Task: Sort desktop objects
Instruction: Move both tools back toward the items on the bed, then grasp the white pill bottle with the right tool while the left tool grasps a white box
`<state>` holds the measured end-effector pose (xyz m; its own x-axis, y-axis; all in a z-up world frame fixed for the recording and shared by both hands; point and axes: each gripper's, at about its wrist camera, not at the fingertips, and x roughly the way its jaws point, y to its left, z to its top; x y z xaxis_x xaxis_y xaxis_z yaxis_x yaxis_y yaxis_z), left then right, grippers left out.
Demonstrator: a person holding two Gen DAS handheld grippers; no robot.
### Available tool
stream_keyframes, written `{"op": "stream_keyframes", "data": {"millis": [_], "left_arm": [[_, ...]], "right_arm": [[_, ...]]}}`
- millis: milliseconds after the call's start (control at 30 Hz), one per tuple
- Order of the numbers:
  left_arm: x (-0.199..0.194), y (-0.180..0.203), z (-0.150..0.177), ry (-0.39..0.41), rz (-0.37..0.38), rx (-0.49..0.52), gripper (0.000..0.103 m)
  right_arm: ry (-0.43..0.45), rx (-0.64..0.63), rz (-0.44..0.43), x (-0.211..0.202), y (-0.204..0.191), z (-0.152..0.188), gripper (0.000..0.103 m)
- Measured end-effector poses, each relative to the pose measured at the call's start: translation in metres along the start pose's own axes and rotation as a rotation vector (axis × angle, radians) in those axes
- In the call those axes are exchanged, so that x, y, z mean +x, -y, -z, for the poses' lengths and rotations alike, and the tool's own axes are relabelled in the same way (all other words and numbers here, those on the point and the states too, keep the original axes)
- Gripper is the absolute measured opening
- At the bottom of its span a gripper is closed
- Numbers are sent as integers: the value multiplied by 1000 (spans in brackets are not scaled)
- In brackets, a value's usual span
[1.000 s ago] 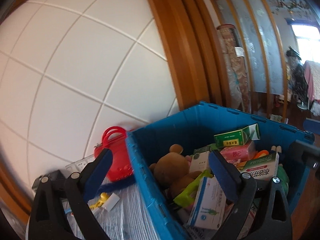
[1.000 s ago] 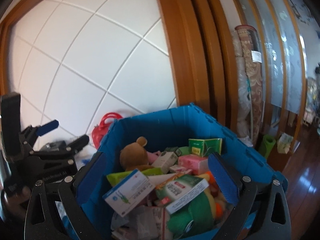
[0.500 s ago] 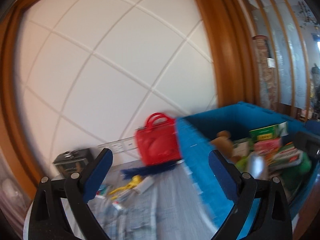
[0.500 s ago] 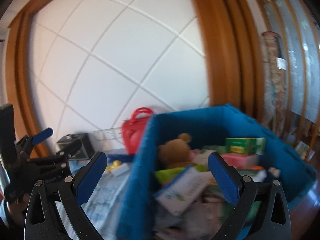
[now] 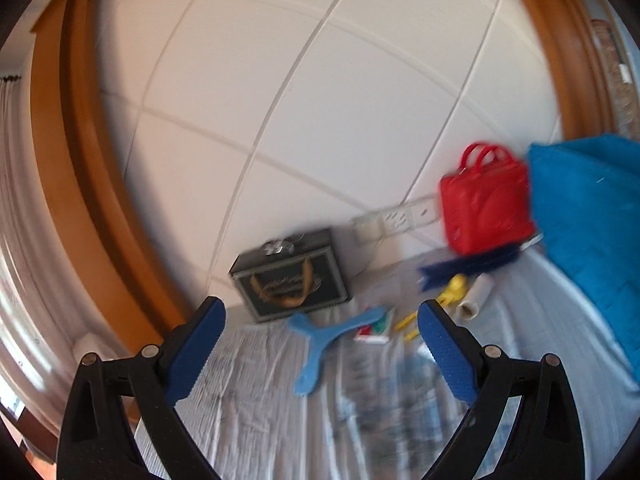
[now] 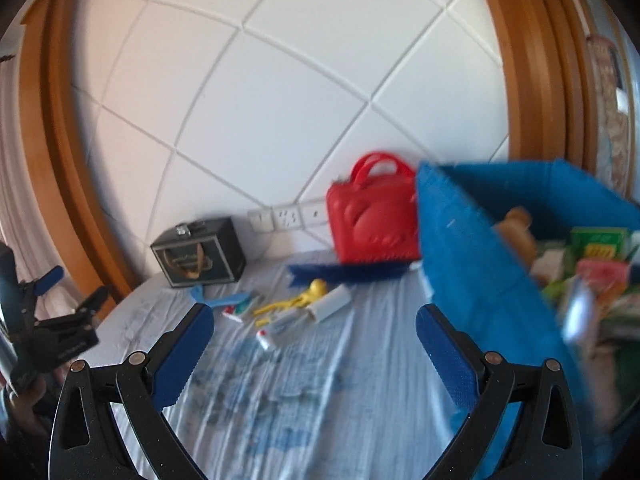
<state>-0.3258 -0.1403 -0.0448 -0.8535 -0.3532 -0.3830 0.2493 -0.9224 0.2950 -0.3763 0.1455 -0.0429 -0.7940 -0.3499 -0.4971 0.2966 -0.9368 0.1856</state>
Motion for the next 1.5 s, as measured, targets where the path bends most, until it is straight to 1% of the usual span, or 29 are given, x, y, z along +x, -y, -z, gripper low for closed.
{"op": "stream_keyframes", "data": {"millis": [133, 200, 233, 267, 300, 367, 400, 433, 533, 600, 733, 767, 800, 833, 867, 967, 1067, 1133, 1167, 1200, 1233, 1267, 1300, 1367, 1400, 1467, 1500], "left_arm": [[35, -16, 19, -46, 13, -13, 98], [53, -20, 28, -77, 19, -34, 98], [61, -20, 30, -90, 36, -44, 98], [70, -20, 32, -99, 54, -49, 98], [83, -17, 35, -111, 56, -42, 98], [103, -14, 40, -134, 53, -37, 98], [114, -12, 45, -146, 66, -38, 98], [123, -10, 48, -159, 76, -38, 98], [162, -1, 64, -224, 89, -20, 98], [186, 3, 75, -265, 94, -15, 98], [226, 5, 96, -338, 125, -48, 98], [233, 5, 100, -353, 130, -51, 98], [243, 7, 104, -370, 133, -50, 98], [249, 9, 107, -377, 135, -46, 98], [254, 10, 109, -382, 138, -42, 98], [269, 18, 112, -400, 158, -43, 98], [280, 27, 109, -405, 205, -62, 98], [289, 39, 104, -400, 245, -59, 98], [291, 45, 102, -396, 261, -51, 98], [295, 55, 97, -386, 295, -30, 98], [299, 61, 94, -382, 314, -14, 98], [301, 68, 91, -376, 337, 3, 98], [305, 77, 87, -364, 378, 26, 98], [314, 92, 82, -354, 424, 74, 98], [322, 105, 81, -359, 483, 112, 98], [330, 122, 81, -370, 553, 156, 98], [333, 135, 82, -372, 611, 188, 98]], "right_arm": [[-61, -7, 7, 48, -16, -2, 103], [-92, -52, -39, 78, -29, -1, 102], [-113, -81, -65, 94, -36, 2, 102], [-137, -111, -86, 112, -43, 5, 102], [-172, -136, -105, 134, -50, 11, 102], [-239, -169, -150, 174, -61, 23, 94], [-293, -198, -175, 203, -69, 32, 91], [-324, -218, -184, 219, -74, 39, 89], [-421, -275, -233, 281, -92, 63, 80], [-488, -313, -247, 322, -101, 81, 64], [-570, -386, -242, 378, -107, 108, 52], [-585, -403, -235, 388, -107, 114, 42], [-597, -422, -224, 396, -108, 117, 31], [-606, -441, -220, 403, -109, 122, 27], [-610, -452, -225, 406, -109, 126, 27], [-583, -506, -220, 406, -112, 131, 27], [-569, -504, -228, 403, -109, 131, 27], [-553, -511, -227, 402, -108, 133, 27], [-566, -491, -237, 402, -104, 132, 27], [-581, -448, -250, 402, -98, 129, 27], [-592, -401, -262, 401, -90, 126, 27], [-600, -368, -259, 399, -81, 125, 27], [-597, -340, -244, 394, -71, 123, 27], [-575, -288, -240, 381, -53, 115, 27], [-559, -267, -227, 373, -43, 112, 27], [-534, -232, -188, 358, -24, 105, 27], [-530, -213, -180, 353, -17, 104, 27]]}}
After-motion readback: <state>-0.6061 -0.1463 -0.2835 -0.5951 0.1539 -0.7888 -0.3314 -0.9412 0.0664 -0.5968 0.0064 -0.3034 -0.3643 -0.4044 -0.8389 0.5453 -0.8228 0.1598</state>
